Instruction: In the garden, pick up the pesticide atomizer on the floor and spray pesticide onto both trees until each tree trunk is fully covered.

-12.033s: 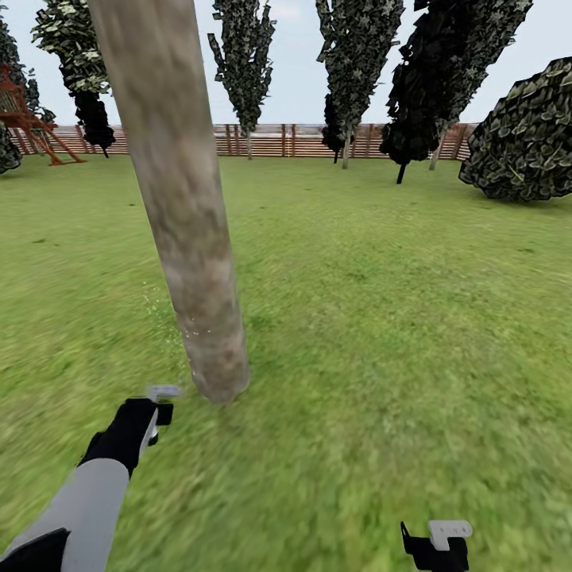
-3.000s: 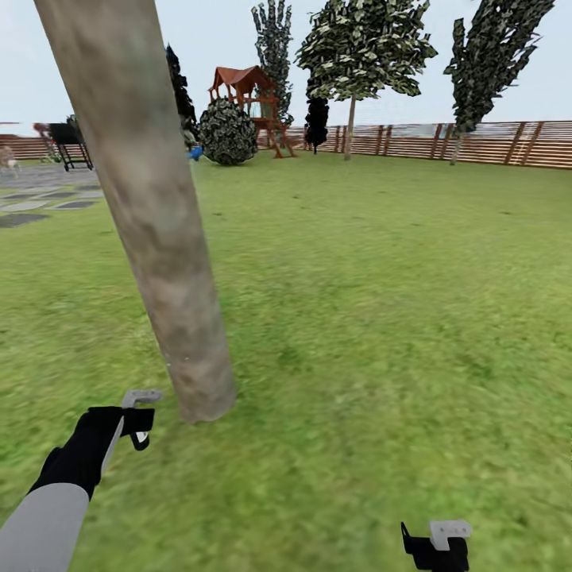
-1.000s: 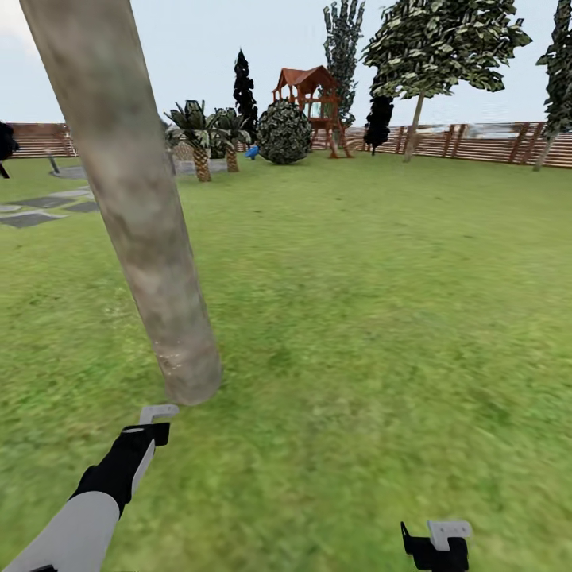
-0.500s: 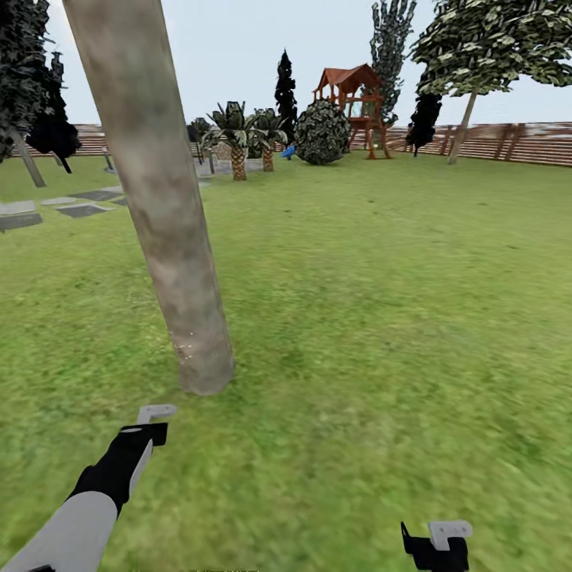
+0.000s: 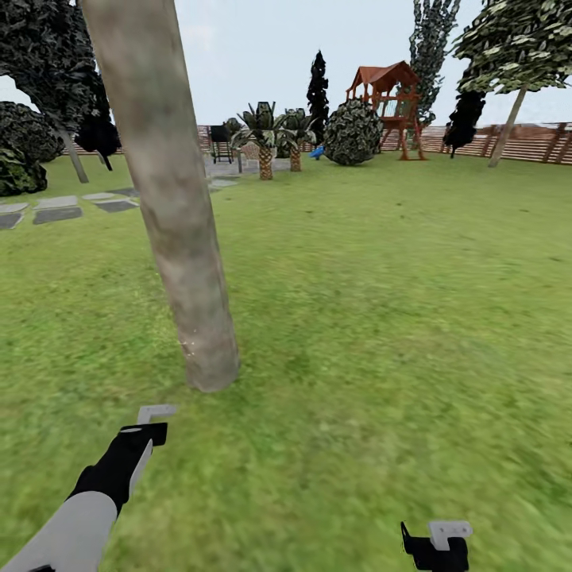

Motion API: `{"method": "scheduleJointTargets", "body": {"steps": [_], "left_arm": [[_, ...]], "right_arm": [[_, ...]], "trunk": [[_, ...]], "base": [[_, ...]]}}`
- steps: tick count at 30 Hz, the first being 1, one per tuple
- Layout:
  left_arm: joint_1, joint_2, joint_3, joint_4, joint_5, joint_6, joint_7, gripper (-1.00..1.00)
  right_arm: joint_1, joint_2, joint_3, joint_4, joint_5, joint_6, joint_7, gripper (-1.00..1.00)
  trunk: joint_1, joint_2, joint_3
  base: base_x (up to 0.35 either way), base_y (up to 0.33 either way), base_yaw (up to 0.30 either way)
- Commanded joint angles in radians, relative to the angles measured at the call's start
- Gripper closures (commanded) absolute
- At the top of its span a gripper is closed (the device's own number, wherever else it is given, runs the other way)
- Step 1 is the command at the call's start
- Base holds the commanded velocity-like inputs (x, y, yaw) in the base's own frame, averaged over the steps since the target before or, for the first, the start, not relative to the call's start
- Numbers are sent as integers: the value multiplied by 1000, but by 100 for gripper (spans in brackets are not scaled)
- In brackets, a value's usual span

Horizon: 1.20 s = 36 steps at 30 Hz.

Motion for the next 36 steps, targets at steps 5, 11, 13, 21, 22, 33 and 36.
{"method": "scheduleJointTargets", "body": {"steps": [5,11,13,21,22,33,36], "left_arm": [[0,-1,2,-2,-6,5,-1,100],[-1,-3,2,-2,-6,5,-1,100],[0,-5,2,-2,-6,5,-1,100],[0,-12,5,-2,-5,5,-1,100],[0,-12,5,-2,-5,5,-1,100],[-1,-13,5,-3,-4,5,-1,100],[0,-13,5,-3,-4,5,-1,100]], "right_arm": [[-1,-1,-6,2,11,-4,-2,-100],[-1,-1,-6,2,11,-4,-3,-100],[-1,0,-6,1,11,-4,-3,-100],[-1,0,-6,1,10,-4,-3,-100],[-1,0,-6,1,10,-4,-3,-100],[-1,0,-6,0,9,-4,-3,-100],[-1,0,-6,0,10,-4,-3,-100]], "trunk": [[0,0,-1],[0,0,-1],[0,0,-1],[0,0,-1],[0,0,-1],[0,0,-1],[0,0,-1]], "base": [[60,-272,2],[4,-272,19],[9,-272,193],[205,-199,267],[286,-137,276],[247,-168,106],[104,-257,202]]}}
